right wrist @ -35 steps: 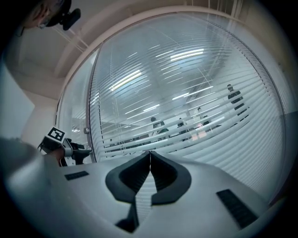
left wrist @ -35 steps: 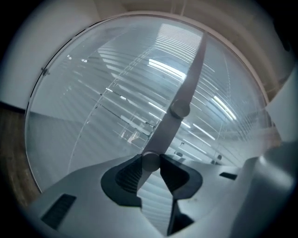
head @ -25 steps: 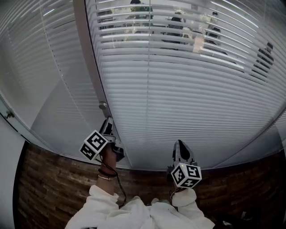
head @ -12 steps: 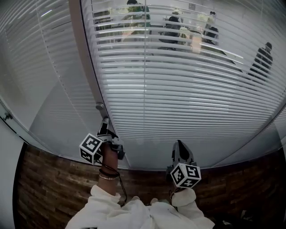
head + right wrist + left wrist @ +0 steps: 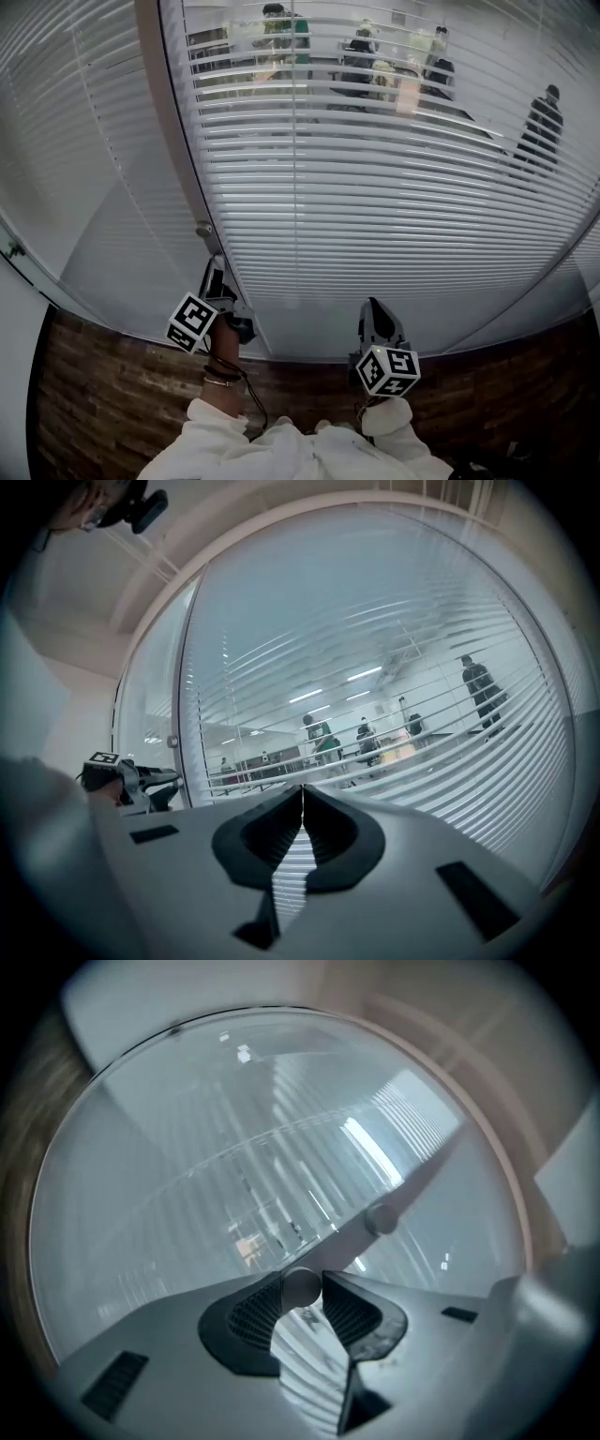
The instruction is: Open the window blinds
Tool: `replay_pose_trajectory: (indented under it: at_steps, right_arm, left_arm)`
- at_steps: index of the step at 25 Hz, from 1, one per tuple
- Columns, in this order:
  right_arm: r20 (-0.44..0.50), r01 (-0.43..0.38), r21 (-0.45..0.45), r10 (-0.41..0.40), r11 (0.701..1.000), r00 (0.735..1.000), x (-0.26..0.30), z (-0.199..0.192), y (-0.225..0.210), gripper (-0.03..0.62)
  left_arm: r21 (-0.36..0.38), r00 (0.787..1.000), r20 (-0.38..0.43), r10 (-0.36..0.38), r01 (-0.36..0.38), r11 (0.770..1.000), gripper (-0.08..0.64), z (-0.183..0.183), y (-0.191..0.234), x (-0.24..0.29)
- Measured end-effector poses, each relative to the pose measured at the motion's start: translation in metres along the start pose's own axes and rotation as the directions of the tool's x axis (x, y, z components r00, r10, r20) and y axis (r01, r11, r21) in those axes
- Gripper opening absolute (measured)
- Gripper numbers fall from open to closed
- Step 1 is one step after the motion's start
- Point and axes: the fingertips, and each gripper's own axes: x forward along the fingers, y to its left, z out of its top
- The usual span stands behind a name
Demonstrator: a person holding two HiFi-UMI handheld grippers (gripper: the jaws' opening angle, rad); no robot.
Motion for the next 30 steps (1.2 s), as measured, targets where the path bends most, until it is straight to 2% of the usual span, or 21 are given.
replay_pose_trajectory:
  at_steps: [1,2,3,4,5,6,7,8,9,11,12,15,19,22,27,30]
  right_arm:
    - [0.000,-0.002,-0.004,0.002,1.000,1.000,-0.001,0.000,-0.001,0.012]
    - [0.001,-0.003,-0.007,0.003,1.000,1.000,-0.001,0.000,-0.002,0.012]
    - [0.000,-0.005,-0.010,0.005,1.000,1.000,-0.001,0.000,-0.002,0.012]
    - [-0.002,-0.008,-0.013,0.008,1.000,1.000,0.001,0.000,-0.001,0.012]
    - [-0.005,-0.011,-0.016,0.011,1.000,1.000,0.003,-0.001,0.001,0.012]
    - [-0.008,-0.014,-0.019,0.014,1.000,1.000,0.006,-0.001,0.004,0.012]
    - [-0.011,-0.018,-0.019,0.017,1.000,1.000,0.009,-0.002,0.008,0.012]
    - [-0.013,-0.021,-0.019,0.021,1.000,1.000,0.010,-0.003,0.012,0.012]
    - [-0.012,-0.025,-0.021,0.025,0.999,1.000,0.011,-0.004,0.016,0.012]
    - [-0.007,-0.033,-0.029,0.033,0.999,0.999,0.008,-0.004,0.022,0.012]
    - [-0.005,-0.036,-0.034,0.036,0.999,0.999,0.006,-0.004,0.023,0.012]
    - [-0.006,-0.030,-0.050,0.030,0.998,1.000,0.001,-0.007,0.023,0.012]
    - [-0.009,-0.014,-0.101,0.013,0.995,1.000,-0.002,-0.010,0.019,0.011]
    - [-0.010,-0.009,-0.110,0.008,0.994,1.000,-0.005,-0.007,0.019,0.011]
    - [-0.009,0.007,-0.107,-0.008,0.994,1.000,-0.010,-0.006,0.013,0.011]
    - [-0.010,0.011,-0.105,-0.012,0.994,1.000,-0.017,-0.008,0.010,0.011]
  left_arm:
    - [0.179,0.999,0.026,0.021,-0.026,0.983,0.124,0.005,-0.004,-0.008]
    - [0.373,0.996,0.074,0.039,-0.065,0.926,0.124,0.011,-0.011,-0.019]
    - [0.554,0.991,0.132,0.031,-0.100,0.827,0.124,0.014,-0.023,-0.032]
    - [0.701,0.984,0.177,-0.010,-0.119,0.703,0.123,0.013,-0.039,-0.044]
    - [0.805,0.979,0.193,-0.070,-0.117,0.581,0.121,0.004,-0.054,-0.055]
    - [0.867,0.976,0.177,-0.126,-0.094,0.489,0.106,-0.009,-0.067,-0.062]
    - [0.893,0.978,0.135,-0.162,-0.049,0.447,0.026,-0.026,-0.075,-0.067]
    - [0.891,0.981,0.070,-0.180,0.020,0.453,0.000,-0.046,-0.081,-0.071]
    - [0.868,0.982,-0.010,-0.188,0.102,0.486,0.000,-0.067,-0.085,-0.073]
    - [0.797,0.969,-0.144,-0.202,0.235,0.557,0.000,-0.106,-0.091,-0.079]
    - [0.772,0.961,-0.185,-0.206,0.272,0.574,0.000,-0.121,-0.094,-0.082]
    - [0.737,0.940,-0.262,-0.219,0.341,0.584,0.000,-0.153,-0.102,-0.091]
    - [0.705,0.920,-0.316,-0.232,0.392,0.591,0.000,-0.174,-0.109,-0.092]
    - [0.699,0.914,-0.335,-0.230,0.404,0.590,0.000,-0.179,-0.109,-0.091]
    - [0.669,0.910,-0.360,-0.207,0.406,0.623,0.000,-0.185,-0.109,-0.089]
    - [0.665,0.909,-0.365,-0.201,0.405,0.628,0.000,-0.191,-0.109,-0.094]
